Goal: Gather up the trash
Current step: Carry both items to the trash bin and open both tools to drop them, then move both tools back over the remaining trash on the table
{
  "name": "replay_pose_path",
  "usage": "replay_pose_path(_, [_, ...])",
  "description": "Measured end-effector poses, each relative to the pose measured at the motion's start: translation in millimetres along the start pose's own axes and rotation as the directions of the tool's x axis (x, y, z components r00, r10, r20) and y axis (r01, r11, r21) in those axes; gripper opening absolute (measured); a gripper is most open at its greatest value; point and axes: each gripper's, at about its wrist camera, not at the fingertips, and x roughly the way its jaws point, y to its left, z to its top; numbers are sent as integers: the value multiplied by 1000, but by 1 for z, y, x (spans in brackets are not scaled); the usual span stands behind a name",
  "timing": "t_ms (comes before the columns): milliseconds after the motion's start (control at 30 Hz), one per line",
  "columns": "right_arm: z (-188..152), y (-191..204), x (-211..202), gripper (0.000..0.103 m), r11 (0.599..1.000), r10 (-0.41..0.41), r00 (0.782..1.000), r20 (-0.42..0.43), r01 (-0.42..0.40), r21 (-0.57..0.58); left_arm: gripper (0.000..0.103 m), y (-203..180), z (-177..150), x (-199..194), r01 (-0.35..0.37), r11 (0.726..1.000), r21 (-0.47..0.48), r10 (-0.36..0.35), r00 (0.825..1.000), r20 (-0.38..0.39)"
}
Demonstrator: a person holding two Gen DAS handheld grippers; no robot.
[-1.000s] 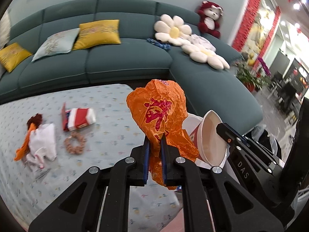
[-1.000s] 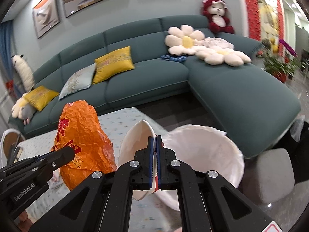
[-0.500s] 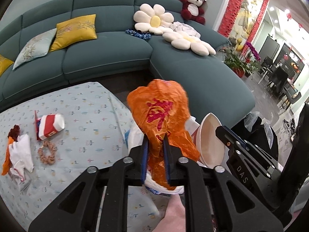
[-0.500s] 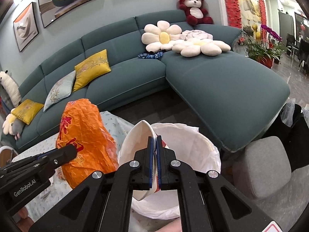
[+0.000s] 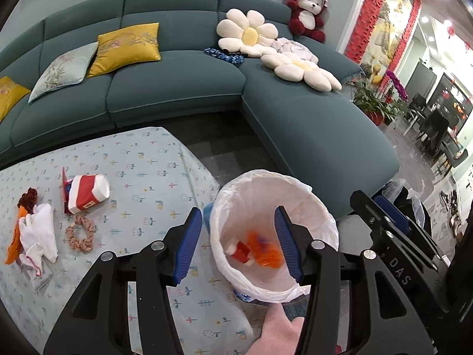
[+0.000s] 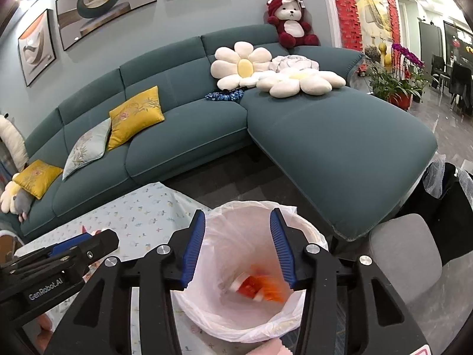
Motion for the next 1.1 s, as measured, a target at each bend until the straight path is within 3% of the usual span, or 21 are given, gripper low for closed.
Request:
replay_pose_path(267, [-1,39,-13,52,998,33,999,12,-33,-58,50,36,-8,-20,-43,997,-59,44,999,20])
replay_pose_path(400, [-5,59,-17,53,995,53,999,9,-52,-90,60,62,-13,-32,-71,992,-104,74,997,30])
replay_pose_path(533, [-10,87,-21,54,989,79,997,1,-78,-124,61,86,-16,-44,-92,986,-141,98,994,40])
replay_pose_path(800, [-23,143,-28,59,972,127,992,-21,-128,-198,61,151,-31,-68,-143,962,-234,158,987,44])
replay_pose_path(933, [-32,175,-28,59,959,154,987,-45,-160,-234,69,184,-39,-78,-170,945,-280,188,981,40])
replay_pose_path(1100, [-41,209,-24,59,946,183,980,-78,-197,-258,71,229,-50,-90,-218,924,-313,240,970,34])
